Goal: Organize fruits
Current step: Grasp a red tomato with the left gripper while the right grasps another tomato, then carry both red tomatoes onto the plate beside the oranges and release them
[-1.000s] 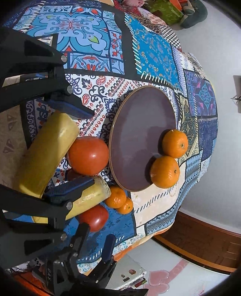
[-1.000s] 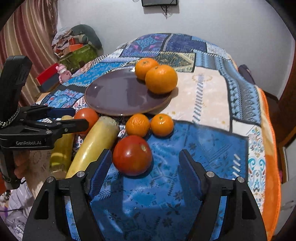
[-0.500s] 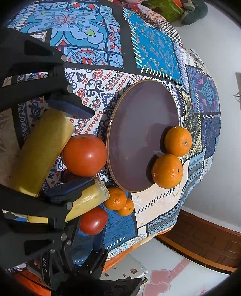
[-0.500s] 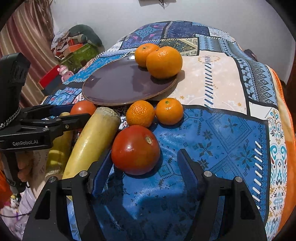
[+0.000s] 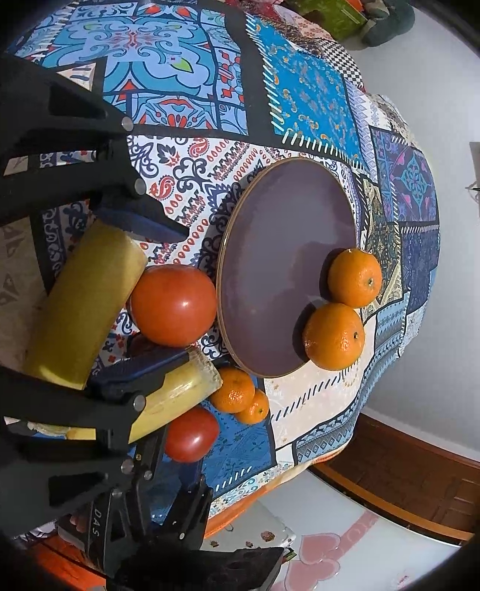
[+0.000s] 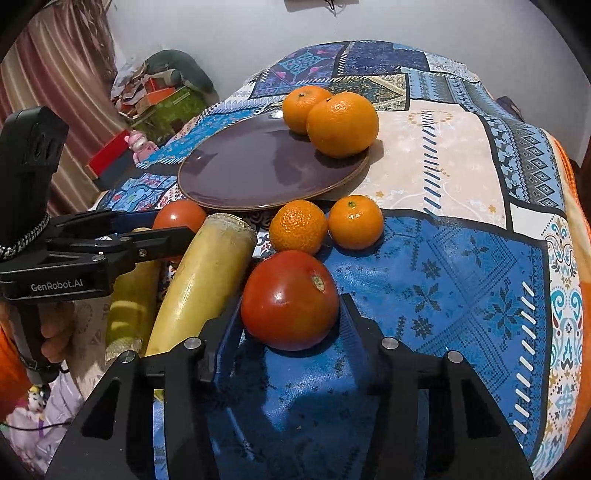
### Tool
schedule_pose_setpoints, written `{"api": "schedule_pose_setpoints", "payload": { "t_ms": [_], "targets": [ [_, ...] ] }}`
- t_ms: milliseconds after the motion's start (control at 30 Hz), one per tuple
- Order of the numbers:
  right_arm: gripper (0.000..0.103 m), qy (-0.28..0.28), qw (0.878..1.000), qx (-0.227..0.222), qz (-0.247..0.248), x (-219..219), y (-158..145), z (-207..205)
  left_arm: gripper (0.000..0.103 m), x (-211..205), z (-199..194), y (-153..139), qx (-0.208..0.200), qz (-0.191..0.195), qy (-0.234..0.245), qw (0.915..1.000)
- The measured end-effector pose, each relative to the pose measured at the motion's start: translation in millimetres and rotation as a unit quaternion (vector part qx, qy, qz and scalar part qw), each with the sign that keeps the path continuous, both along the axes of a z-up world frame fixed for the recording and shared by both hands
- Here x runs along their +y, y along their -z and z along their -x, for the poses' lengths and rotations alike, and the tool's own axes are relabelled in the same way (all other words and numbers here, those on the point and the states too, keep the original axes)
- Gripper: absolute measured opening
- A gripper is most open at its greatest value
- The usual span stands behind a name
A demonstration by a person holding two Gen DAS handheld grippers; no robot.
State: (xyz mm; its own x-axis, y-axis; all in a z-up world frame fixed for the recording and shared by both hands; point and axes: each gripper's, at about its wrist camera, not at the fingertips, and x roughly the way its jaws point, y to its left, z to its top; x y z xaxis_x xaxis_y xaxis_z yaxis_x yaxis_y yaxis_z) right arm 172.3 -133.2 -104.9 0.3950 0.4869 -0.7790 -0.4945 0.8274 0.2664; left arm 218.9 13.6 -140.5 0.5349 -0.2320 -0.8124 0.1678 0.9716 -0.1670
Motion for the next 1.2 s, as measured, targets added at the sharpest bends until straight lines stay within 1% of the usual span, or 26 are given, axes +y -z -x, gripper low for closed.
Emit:
{"api": "schedule_pose_setpoints", "payload": {
  "t_ms": [167,233,333,433,533,600,700,767,833,1033,1200],
  "targets": [
    [0.047,0.004,1.000,0.002,-0.005,-3.5,-0.5,-0.3,0.058,-5.9,-8.5,0.9,0.006,-0.010,0.007,0.9999],
    [0.047,0.005,1.000,0.003,-0.006,-4.1,-0.7,-0.2,0.056,-5.9,-12.6,1.6,0.015,-0.005,0.013,0.9998],
    [0.047,0.004,1.000,0.001,-0.006,-3.7,-0.9,0.3,0.049,-6.3,-16.5,-0.4,0.023,-0.001,0.027,0.9994],
    [0.047,0.004,1.000,0.002,-0.009,-4.7,-1.2,1.2,0.048,-9.4,-19.3,0.5,0.031,-0.010,0.041,0.9987],
    [0.047,0.005,1.000,0.002,-0.013,-5.2,-1.2,2.2,0.048,-9.6,-20.0,0.1,0.036,-0.010,0.044,0.9983],
    [0.047,0.005,1.000,0.002,-0.013,-5.2,-2.2,2.6,0.048,-10.8,-18.4,-1.2,0.032,-0.016,0.040,0.9985],
    [0.047,0.009,1.000,0.002,-0.013,-7.1,-3.7,2.3,0.048,-13.7,-13.3,-4.0,0.020,-0.035,0.032,0.9987],
    [0.047,0.013,1.000,0.000,-0.014,-9.6,-6.1,1.9,0.048,-15.7,-8.7,-9.1,0.010,-0.044,0.035,0.9984],
    [0.047,0.018,1.000,-0.006,-0.013,-11.7,-10.0,1.9,0.048,-15.2,-4.7,-16.0,0.003,-0.042,0.039,0.9984],
    [0.047,0.020,0.999,-0.028,-0.010,-12.0,-27.3,1.6,0.048,-7.5,-2.2,-32.3,-0.017,-0.043,0.024,0.9986],
    [0.047,0.017,0.998,-0.057,-0.010,-3.7,-47.1,-4.7,0.048,2.7,-4.1,-44.8,-0.034,-0.031,0.013,0.9989]
  ]
}}
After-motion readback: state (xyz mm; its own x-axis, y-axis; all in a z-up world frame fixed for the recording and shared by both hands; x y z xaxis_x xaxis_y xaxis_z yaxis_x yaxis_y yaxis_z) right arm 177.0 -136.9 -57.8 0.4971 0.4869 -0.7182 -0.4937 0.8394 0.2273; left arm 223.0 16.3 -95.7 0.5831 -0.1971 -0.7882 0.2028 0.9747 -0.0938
